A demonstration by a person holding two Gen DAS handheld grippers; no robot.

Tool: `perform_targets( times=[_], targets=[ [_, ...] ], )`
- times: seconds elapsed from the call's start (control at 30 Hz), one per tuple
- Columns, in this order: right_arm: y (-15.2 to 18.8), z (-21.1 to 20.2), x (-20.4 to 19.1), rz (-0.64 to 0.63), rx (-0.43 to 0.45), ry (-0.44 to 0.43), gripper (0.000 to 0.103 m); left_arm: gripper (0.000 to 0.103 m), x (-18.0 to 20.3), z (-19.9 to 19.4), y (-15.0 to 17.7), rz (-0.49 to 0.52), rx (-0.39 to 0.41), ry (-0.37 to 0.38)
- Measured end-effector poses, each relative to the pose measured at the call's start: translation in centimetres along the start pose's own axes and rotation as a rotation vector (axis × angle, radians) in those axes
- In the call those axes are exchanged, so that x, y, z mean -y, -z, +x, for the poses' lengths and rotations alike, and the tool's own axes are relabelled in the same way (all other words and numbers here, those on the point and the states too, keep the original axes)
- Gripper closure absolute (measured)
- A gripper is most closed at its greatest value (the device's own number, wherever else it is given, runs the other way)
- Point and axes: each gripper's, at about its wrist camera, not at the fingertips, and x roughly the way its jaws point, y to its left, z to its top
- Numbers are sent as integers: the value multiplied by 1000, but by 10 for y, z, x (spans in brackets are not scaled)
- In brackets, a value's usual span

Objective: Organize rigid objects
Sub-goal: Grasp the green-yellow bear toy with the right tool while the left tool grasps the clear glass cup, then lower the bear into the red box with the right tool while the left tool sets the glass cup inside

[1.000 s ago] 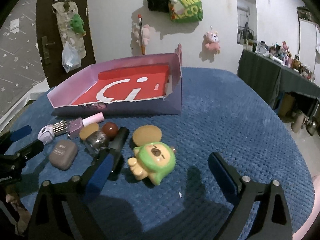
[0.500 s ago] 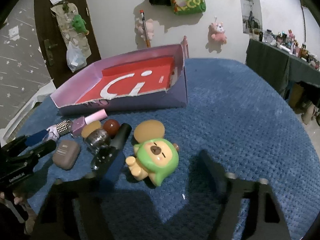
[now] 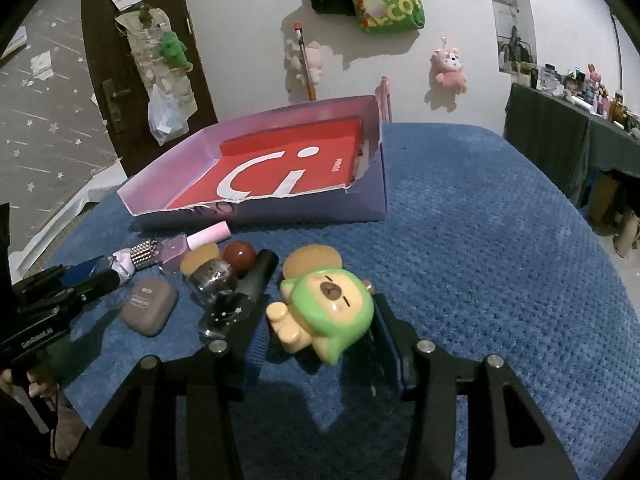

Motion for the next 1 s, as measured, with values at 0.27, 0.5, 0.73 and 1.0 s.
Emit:
perform_targets(
  times=[0.27, 0.5, 0.73, 1.0],
  targets=[
    [-11, -6, -5, -34, 27, 2, 51, 66, -8, -10, -23, 15, 28, 19],
    [-70, -11, -17, -137, 113, 11, 51, 66, -29, 1, -82, 71, 29, -3],
    [-133, 40, -24, -254, -31, 45, 51, 66, -45, 52, -125, 98, -120, -22],
    [-157, 99, -33, -351, -235, 92, 51, 66, -41, 102, -133, 123, -277, -12]
  ],
)
